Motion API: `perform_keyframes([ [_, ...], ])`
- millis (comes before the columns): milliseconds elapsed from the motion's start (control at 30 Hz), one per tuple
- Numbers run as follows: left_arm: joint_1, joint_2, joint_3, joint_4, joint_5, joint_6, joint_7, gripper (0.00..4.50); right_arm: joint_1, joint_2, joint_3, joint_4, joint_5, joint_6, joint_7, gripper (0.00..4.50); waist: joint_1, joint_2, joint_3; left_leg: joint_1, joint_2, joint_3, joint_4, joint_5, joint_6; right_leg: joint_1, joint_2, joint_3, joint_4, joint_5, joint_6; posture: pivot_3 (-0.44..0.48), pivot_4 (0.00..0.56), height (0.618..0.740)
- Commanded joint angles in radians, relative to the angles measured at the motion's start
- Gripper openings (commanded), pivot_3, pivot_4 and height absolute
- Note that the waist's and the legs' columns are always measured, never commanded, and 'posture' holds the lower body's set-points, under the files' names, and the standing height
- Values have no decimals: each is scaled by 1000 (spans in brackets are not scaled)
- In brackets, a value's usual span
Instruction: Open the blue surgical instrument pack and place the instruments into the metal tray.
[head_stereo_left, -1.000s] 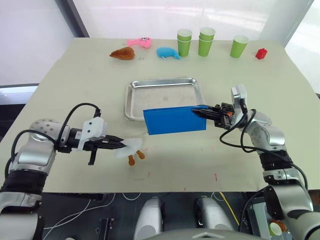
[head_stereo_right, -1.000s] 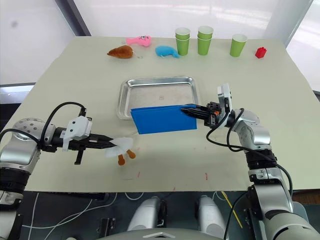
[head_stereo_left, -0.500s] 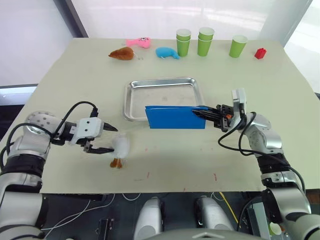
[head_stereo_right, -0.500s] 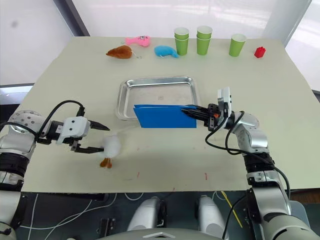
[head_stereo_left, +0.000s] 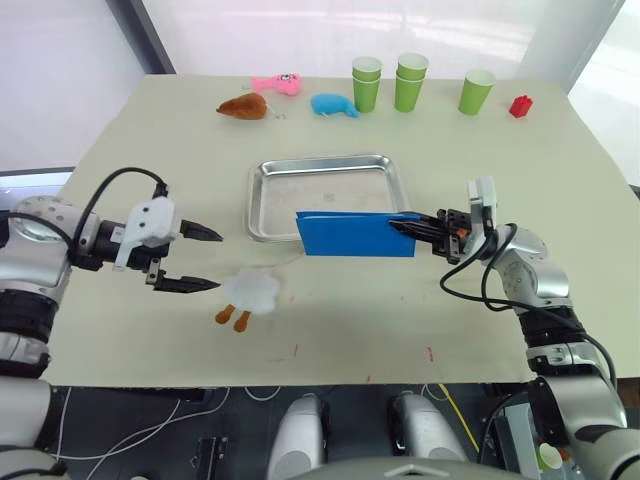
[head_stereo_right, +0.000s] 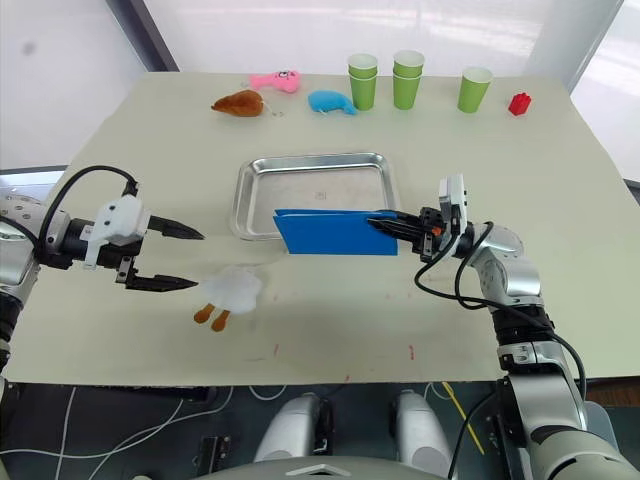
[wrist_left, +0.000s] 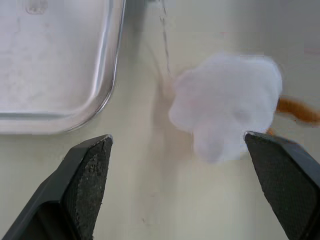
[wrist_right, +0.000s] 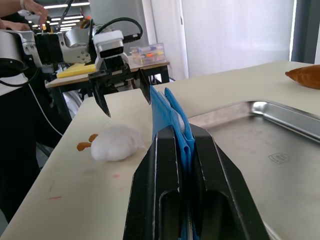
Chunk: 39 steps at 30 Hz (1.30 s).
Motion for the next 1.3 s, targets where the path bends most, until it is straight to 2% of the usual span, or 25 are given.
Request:
perform_keyframes([
  [33, -24, -8, 53, -59, -73, 117, -45, 4448, 11, -10, -17, -45, 12, -26, 10, 0, 0, 0, 0, 0, 0, 0, 0, 0, 0, 0, 0, 0, 0, 0, 0, 0, 150, 740],
  [133, -51, -94, 117, -64, -77, 147, -10, 4448, 25, -23, -2, -47, 0, -29, 28, 0, 6, 0, 0, 0, 0, 0, 0, 0, 0, 0, 0, 0, 0, 0, 0, 0, 150, 740],
  [300, -67, -252, 163, -48, -10, 90, 108, 4448, 57, -33, 29, -21, -45, -85, 63, 0, 3, 0, 1, -1, 0, -1, 2, 0, 0, 0, 0, 0, 1, 0, 0, 0, 150, 740],
  [500, -61, -350, 173, -46, 62, 50, 155, 4448, 76, -39, 45, 24, -81, -146, 85, 0, -3, -1, 1, -1, 0, -1, 2, 0, 0, 0, 1, 0, 1, 0, 0, 0, 150, 740],
  [933, -98, -463, 176, -3, 133, 23, 137, 4448, 53, -52, 53, 128, -127, -230, 128, 0, -2, -1, 1, 0, 0, -1, 5, 0, 0, 0, 1, 0, 4, 0, 0, 0, 150, 740],
  [1300, -118, -537, 161, 50, 179, -2, 130, 4448, 50, -48, 48, 147, -133, -255, 127, 0, -3, -1, 1, 0, 0, -2, 5, 0, 0, 1, 2, 1, 4, 0, 0, 0, 150, 740],
])
